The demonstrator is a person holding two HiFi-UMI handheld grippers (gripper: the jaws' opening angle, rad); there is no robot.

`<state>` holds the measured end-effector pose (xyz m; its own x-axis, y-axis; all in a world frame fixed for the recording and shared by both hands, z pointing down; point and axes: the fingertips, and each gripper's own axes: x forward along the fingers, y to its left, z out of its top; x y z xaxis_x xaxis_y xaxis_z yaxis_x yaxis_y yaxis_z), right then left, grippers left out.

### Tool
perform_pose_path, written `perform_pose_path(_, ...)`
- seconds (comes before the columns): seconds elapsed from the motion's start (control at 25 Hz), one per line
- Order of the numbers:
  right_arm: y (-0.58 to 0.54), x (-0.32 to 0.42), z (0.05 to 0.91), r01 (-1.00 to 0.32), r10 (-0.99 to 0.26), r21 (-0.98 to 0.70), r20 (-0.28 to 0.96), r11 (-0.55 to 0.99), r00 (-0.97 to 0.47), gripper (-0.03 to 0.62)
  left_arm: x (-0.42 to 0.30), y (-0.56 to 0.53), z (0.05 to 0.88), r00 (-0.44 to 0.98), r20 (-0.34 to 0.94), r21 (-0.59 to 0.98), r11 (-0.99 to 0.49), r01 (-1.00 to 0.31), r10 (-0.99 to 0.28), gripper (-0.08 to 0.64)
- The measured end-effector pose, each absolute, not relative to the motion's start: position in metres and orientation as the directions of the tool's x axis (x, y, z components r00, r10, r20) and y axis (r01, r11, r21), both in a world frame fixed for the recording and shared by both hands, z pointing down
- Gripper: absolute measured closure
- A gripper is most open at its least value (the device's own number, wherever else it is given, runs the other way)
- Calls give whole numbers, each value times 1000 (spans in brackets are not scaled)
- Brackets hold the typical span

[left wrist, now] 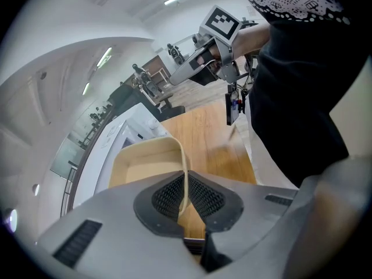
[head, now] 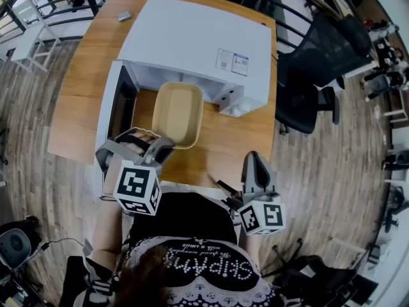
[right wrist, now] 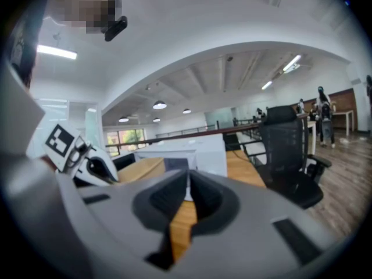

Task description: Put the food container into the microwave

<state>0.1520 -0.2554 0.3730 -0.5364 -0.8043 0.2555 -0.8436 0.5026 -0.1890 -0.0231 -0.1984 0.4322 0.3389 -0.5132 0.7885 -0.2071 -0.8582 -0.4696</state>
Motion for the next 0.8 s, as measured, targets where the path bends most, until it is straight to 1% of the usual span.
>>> perform_pose_path(0.24,-258,168,373,-857,-822,-195,245,477,-514,554,-22,-223,452,335,804,-451,-871,-195,-491,515)
perform_pose_path(0.44,-258,183,374,-872,-838,-199,247,448,-487,554,-27,-243,466,322,814,-433,-875,-216,-483,515)
perform_pose_path(0.8,-260,200,376,-888,-854,-201,254,413,-454,554,-28,-272,481,348,817,-395,-885,-245,-461,515)
